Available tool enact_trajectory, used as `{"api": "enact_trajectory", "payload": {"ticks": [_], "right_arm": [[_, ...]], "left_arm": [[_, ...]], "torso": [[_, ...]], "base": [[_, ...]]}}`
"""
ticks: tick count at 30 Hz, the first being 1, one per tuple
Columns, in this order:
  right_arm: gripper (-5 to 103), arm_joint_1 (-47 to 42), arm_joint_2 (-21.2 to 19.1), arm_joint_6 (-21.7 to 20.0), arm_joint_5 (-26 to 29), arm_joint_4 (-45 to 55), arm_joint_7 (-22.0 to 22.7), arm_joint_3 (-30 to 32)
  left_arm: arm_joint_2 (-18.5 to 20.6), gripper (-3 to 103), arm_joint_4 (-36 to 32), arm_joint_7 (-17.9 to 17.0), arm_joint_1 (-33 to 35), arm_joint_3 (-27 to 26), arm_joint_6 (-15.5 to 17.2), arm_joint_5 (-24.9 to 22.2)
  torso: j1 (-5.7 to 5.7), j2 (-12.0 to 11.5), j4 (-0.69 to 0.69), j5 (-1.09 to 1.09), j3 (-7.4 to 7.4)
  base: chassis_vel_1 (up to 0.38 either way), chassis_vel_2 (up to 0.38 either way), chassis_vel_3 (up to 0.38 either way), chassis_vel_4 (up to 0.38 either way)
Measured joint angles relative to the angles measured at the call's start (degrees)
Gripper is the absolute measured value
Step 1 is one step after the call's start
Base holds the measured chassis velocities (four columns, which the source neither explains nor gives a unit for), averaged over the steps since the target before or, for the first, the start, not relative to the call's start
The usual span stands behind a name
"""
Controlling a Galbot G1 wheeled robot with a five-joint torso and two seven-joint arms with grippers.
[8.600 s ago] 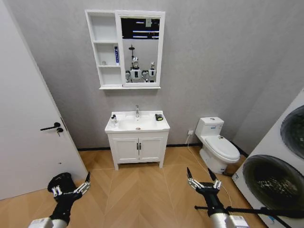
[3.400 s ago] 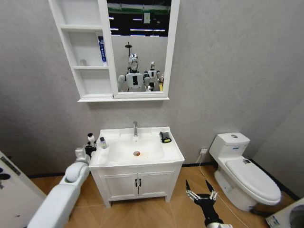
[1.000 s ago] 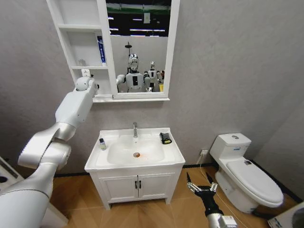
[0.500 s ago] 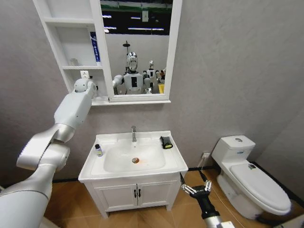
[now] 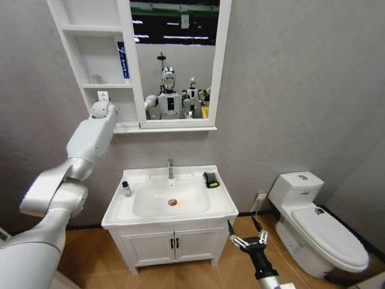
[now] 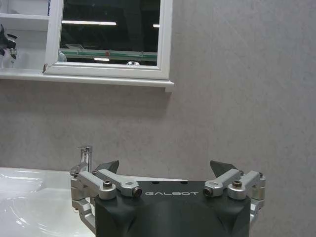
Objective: Move facial cleanser and shampoo from washbasin to cabinet, then wipe washbasin with towel.
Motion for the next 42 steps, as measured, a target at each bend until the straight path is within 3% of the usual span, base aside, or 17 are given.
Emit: {"api": "enact_trajectory", "payload": {"ticks": [14, 16, 19, 25, 26, 28, 32, 34, 35, 37, 38, 39, 40, 41, 42], "right_arm": [[100, 0.05, 0.01, 0.09, 0.13, -0.29, -0.5, -0.18], [100, 0.05, 0.0, 0.09, 0.18, -0.36, -0.5, -0.13], [100, 0.06, 0.0, 0.08, 0.22, -0.43, -0.5, -0.1], [100, 0.11, 0.07, 0.03, 0.32, -0.65, -0.47, -0.09], [100, 0.11, 0.07, 0.03, 0.32, -0.65, -0.47, -0.09], [100, 0.25, 0.08, -0.03, 0.42, -0.8, -0.44, -0.08], [100, 0.41, 0.04, -0.12, 0.51, -1.04, -0.4, -0.08], [100, 0.62, 0.01, -0.21, 0.85, -1.28, -0.49, -0.08], [100, 0.62, 0.01, -0.21, 0.85, -1.28, -0.49, -0.08], [100, 0.62, 0.02, -0.28, 1.09, -1.41, -0.69, -0.06], [100, 0.62, 0.03, -0.33, 1.04, -1.58, -0.79, -0.05], [100, 0.59, 0.03, -0.43, 0.91, -1.64, -0.82, -0.04], [100, 0.59, 0.03, -0.43, 0.91, -1.64, -0.82, -0.04], [100, 0.54, 0.03, -0.52, 0.8, -1.66, -0.82, -0.04], [100, 0.55, 0.04, -0.79, 0.55, -1.68, -0.83, -0.07]], "left_arm": [[1.14, 28, -0.94, 0.05, 1.31, -0.64, 0.24, 0.44], [1.17, 39, -1.09, 0.48, 1.61, -0.62, 0.97, -0.28], [1.36, 44, -1.76, 0.8, 1.75, -0.62, 1.12, -0.69], [3.38, 73, -6.94, 0.59, 3.46, -0.41, 2.09, -3.08], [3.38, 73, -6.94, 0.59, 3.46, -0.41, 2.09, -3.08], [5.73, 84, -12.49, -0.64, 5.79, -0.15, 3.19, -6.35], [9.34, 93, -19.62, -1.81, 8.98, 0.11, 4.24, -10.26], [16.05, 99, -29.93, -2.01, 15.36, -0.41, 5.23, -14.97], [16.05, 99, -29.93, -2.01, 15.36, -0.41, 5.23, -14.97], [21.6, 100, -37.98, 0.04, 21.16, -2.43, 5.05, -17.31], [25.56, 100, -43.7, 2.31, 26.96, -4.75, 3.6, -17.92], [27.86, 100, -47.2, 4.12, 31.53, -6.47, 1.92, -17.96], [27.86, 100, -47.2, 4.12, 31.53, -6.47, 1.92, -17.96], [29.96, 100, -50.28, 5.78, 36.09, -8.44, 0.41, -17.97], [32.52, 100, -54.31, 7.88, 43.12, -11.16, -1.11, -17.47]], "torso": [[-0.01, 0.0, 0.02, 0.02, -0.01], [-0.01, 0.0, 0.02, -0.07, 0.02], [0.02, -0.02, 0.0, -0.04, 0.03], [0.0, -0.02, 0.0, -0.01, 0.01], [0.0, -0.02, 0.0, -0.01, 0.01], [0.01, -0.02, -0.01, 0.0, 0.01], [0.01, -0.01, -0.02, 0.0, 0.01], [0.0, 0.0, -0.02, -0.01, 0.0], [0.0, 0.0, -0.02, -0.01, 0.0], [0.02, -0.01, 0.01, -0.07, 0.0], [-0.01, 0.0, 0.03, 0.03, -0.01], [-0.03, 0.01, 0.05, 0.01, -0.02], [-0.03, 0.01, 0.05, 0.01, -0.02], [-0.03, 0.01, 0.05, -0.09, -0.01], [-0.02, 0.01, 0.03, -0.01, -0.01]], "base": [[0.0, 0.0, 0.0, 0.0], [0.0, 0.0, 0.0, 0.0], [0.0, 0.0, 0.0, 0.0], [0.0, 0.0, 0.0, 0.0], [0.0, 0.0, 0.0, 0.0], [0.0, 0.0, 0.0, 0.0], [0.0, 0.0, 0.0, 0.0], [0.0, 0.0, 0.0, 0.0], [0.0, 0.0, 0.0, 0.0], [0.0, 0.0, 0.0, 0.0], [0.0, 0.0, 0.0, 0.0], [0.0, 0.0, 0.0, 0.0], [0.0, 0.0, 0.0, 0.0], [0.0, 0.0, 0.0, 0.0], [0.0, 0.0, 0.0, 0.0]]}}
